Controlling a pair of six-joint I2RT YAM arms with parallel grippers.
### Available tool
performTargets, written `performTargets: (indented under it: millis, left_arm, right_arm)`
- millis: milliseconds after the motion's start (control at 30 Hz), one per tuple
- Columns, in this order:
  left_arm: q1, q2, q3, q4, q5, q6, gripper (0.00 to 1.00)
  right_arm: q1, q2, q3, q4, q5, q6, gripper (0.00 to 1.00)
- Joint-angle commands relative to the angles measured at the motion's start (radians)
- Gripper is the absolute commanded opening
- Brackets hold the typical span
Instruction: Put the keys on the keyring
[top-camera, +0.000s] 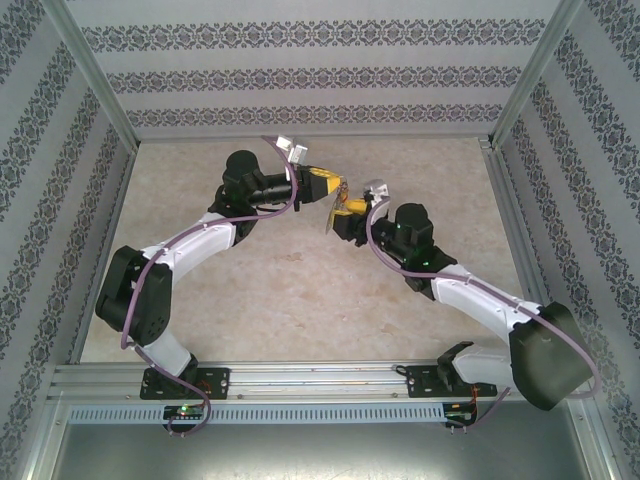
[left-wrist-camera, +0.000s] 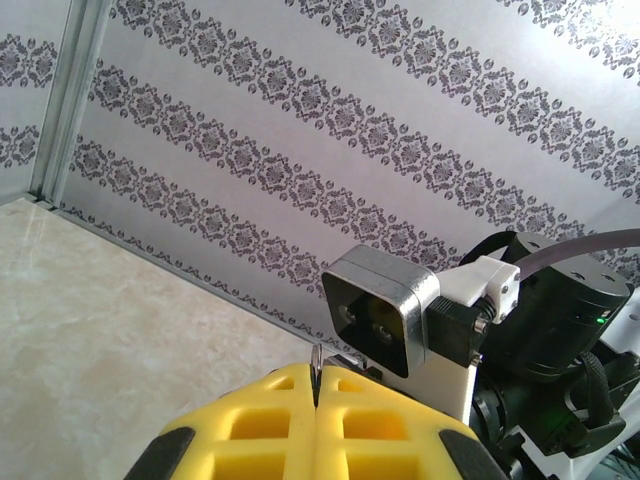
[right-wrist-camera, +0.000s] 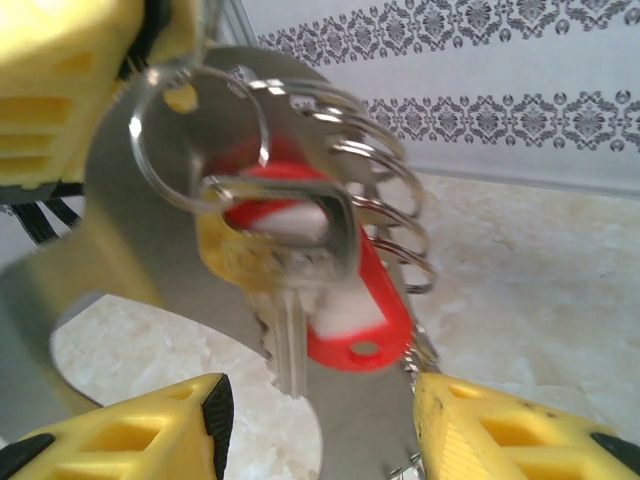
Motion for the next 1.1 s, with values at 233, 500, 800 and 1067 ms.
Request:
performTargets:
  millis: [233, 500, 800, 1067]
  left_arm:
    - [0.012, 0.02, 0.001, 0.102, 0.028, -0.04, 0.0]
    - [0.012, 0.02, 0.002, 0.1, 0.032, -0.037, 0.0]
    - [0.012, 0.017, 0.002, 0.098, 0.042, -0.04, 0.0]
    - [0.012, 0.007, 0.003, 0.087, 0.057, -0.041, 0.0]
  right_arm:
    - [0.018, 0.009, 0.035, 0.015, 0.023, -0.033, 0.51]
    - [-0.024, -0.064, -0.01, -0.011, 0.01, -0.036, 0.53]
    - [-0.126, -0.14, -0.039, 0.013, -0.159, -0.001, 0.54]
    - [-0.22, -0.131, 0.006, 0.009, -0.357, 0.028, 0.55]
